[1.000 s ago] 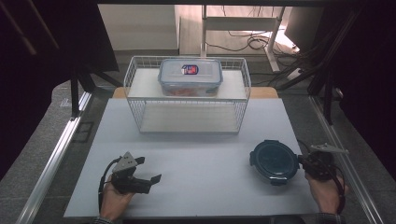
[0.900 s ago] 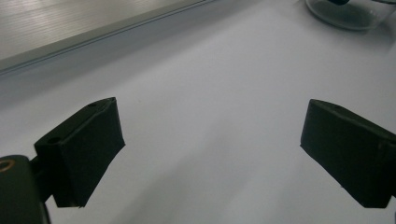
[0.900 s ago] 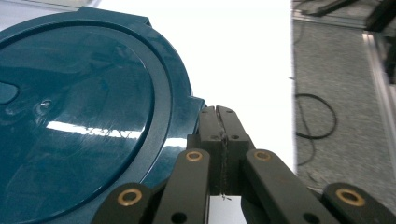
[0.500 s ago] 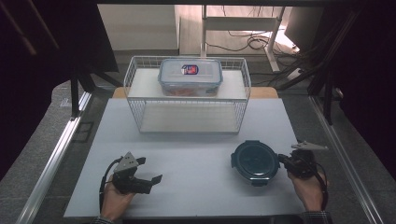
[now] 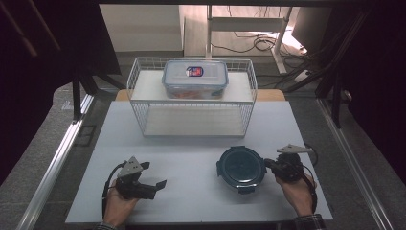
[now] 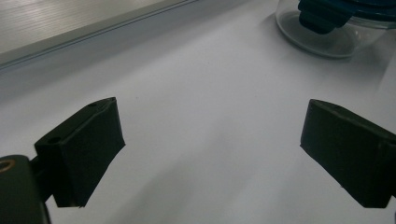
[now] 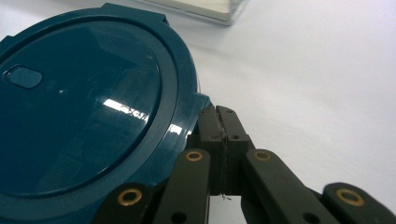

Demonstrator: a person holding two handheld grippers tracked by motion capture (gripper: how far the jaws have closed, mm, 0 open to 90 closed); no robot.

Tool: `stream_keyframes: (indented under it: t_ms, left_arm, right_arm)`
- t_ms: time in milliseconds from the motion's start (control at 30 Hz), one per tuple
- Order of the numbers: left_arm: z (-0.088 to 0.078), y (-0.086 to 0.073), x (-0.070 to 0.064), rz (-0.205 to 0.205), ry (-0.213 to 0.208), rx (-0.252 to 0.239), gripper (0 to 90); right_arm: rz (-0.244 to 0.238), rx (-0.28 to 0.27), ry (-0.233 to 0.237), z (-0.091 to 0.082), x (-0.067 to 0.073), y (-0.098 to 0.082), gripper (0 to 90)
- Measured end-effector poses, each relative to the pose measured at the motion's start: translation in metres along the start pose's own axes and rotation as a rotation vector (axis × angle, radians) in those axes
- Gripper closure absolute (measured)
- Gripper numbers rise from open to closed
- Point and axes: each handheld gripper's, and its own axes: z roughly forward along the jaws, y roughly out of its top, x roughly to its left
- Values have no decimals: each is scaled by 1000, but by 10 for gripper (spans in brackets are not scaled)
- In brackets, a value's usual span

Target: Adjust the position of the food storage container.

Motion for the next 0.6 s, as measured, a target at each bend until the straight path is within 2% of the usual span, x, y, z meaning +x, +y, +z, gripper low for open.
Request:
stream_keyframes:
  t_ms: [400, 600]
  left_arm:
    - [1, 0, 0, 0, 0, 3, 51]
    - [2, 0, 0, 0, -1, 6, 51]
  right_arm:
    - [-45, -1, 67, 10, 29, 4, 897]
    - [-43, 6, 113, 15, 46, 7, 898]
